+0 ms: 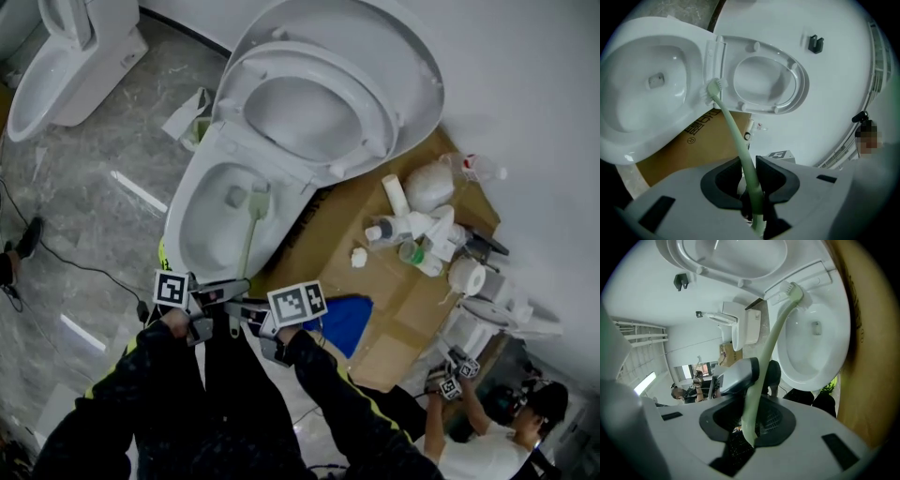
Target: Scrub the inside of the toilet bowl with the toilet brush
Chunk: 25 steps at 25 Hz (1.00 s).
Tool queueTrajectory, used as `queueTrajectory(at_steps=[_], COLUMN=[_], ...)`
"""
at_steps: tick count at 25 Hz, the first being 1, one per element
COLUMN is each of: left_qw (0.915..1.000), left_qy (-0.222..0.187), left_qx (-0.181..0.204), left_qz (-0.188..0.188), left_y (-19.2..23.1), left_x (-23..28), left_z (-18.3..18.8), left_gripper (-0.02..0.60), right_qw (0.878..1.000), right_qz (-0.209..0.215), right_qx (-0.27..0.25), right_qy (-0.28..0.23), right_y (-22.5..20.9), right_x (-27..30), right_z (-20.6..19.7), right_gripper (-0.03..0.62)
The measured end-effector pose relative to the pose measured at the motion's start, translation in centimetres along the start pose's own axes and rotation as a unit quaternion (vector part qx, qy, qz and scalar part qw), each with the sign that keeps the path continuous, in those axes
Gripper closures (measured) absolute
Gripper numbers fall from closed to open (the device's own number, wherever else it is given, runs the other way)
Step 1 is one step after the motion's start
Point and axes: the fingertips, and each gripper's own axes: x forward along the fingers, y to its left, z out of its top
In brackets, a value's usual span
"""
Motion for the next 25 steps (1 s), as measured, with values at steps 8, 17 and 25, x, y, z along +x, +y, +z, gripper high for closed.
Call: queueTrajectory(at_steps=[8,17,25], left_qw=[0.999,0.9953,0.9916], left_qy=[-0.008,-0.03,-0.059], left_qx=[-0.024,-0.034,-0.044], left_qz=[-0.037,-0.085,-0.106], left_y=[3.1,5.6,6.6], left_x=[1.0,2.4,2.0], left_z=[2.2,4.2,2.9], left_gripper=[0.491,0.491,0.491], right_qw=[0.998,0.993,0.99], right_qz=[-0.05,-0.102,-0.115], right_qx=[0.021,0.025,0.017], right_qy=[0.02,0.053,0.084], right_y=[-4.0,-7.6,-8.6], right_x=[0.8,0.7,0.7], right_z=[2.0,3.7,2.1], right_gripper=[0.52,0.526,0.528])
